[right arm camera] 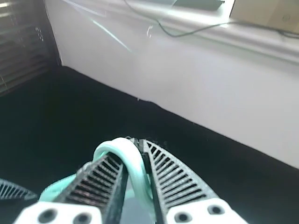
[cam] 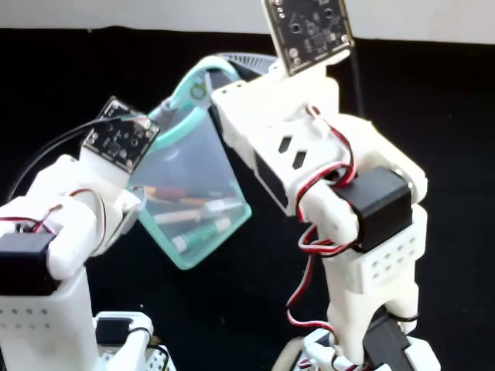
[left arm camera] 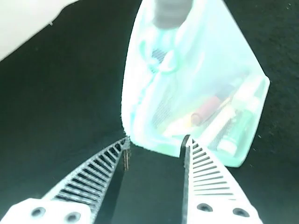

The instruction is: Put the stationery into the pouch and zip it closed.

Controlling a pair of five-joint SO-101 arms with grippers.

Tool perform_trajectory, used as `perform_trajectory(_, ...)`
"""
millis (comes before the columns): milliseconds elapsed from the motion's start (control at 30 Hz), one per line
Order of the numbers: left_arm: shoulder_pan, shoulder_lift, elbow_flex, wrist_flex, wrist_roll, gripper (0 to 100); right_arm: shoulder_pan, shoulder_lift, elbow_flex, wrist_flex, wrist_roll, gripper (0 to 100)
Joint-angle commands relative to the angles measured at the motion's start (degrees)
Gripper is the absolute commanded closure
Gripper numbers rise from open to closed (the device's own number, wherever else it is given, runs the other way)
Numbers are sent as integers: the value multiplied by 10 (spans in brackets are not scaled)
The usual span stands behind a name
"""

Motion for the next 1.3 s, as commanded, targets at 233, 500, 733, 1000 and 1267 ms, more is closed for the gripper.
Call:
perform_trajectory(233, 11, 54, -2, -58, -17, 800, 10, -22, -25, 22, 4, 993)
perform_trajectory(500, 10, 52, -3, -62, -17, 800, 80, -80, -20, 29, 4, 993)
perform_trajectory(733, 17, 52, -4, -59, -15, 800, 80, -102, -20, 66, 1, 993)
perform_trajectory(1000, 98, 55, -27, -47, -18, 800, 80, -101, -19, 67, 2, 993)
perform_trajectory(1267, 104, 57, -30, -47, -38, 800, 80, -101, -19, 67, 1, 993)
